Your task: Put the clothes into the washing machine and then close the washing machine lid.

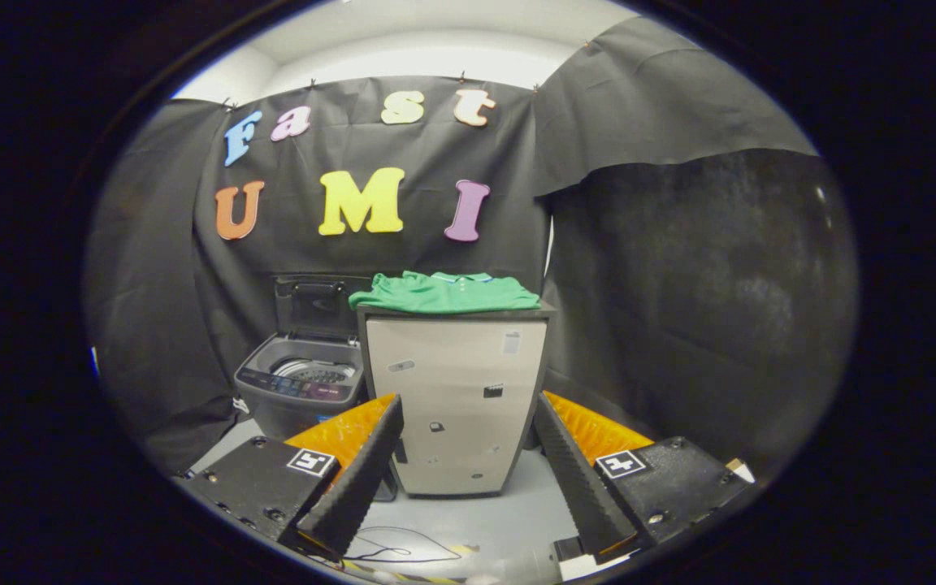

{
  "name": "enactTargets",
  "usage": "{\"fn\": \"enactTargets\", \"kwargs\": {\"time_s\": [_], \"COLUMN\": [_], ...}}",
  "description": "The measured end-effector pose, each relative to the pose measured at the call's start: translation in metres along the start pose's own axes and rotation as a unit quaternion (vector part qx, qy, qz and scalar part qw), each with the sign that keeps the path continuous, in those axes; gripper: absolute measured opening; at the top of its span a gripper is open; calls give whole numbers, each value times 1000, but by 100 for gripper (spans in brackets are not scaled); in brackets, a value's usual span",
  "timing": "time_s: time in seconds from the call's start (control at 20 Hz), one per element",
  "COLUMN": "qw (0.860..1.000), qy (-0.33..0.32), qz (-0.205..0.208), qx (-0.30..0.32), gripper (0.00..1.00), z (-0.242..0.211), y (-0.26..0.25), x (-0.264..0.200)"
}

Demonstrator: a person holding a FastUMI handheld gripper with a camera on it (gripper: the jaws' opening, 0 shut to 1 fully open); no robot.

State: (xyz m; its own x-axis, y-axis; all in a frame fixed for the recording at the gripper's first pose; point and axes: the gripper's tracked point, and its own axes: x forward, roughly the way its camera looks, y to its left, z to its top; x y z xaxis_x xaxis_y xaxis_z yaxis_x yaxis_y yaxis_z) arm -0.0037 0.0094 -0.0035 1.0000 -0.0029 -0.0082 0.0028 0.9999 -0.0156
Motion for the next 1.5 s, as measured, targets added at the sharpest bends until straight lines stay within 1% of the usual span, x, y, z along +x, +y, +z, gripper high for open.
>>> {"fn": "enactTargets", "kwargs": {"time_s": [0.2, 0.45, 0.65, 0.95, 1.2, 1.5], "qw": [1000, 1000, 1000, 999, 998, 998], "qy": [0, -7, -16, -35, -44, -53], "qz": [-1, -4, -12, -33, -40, -17], "qx": [-3, -4, 3, 10, 0, 17], "gripper": [100, 100, 100, 100, 100, 100], "z": [4, 26, 58, 124, 173, 234], "y": [3, 5, 4, -10, -16, -6], "x": [2, 6, 14, 43, 90, 177]}}
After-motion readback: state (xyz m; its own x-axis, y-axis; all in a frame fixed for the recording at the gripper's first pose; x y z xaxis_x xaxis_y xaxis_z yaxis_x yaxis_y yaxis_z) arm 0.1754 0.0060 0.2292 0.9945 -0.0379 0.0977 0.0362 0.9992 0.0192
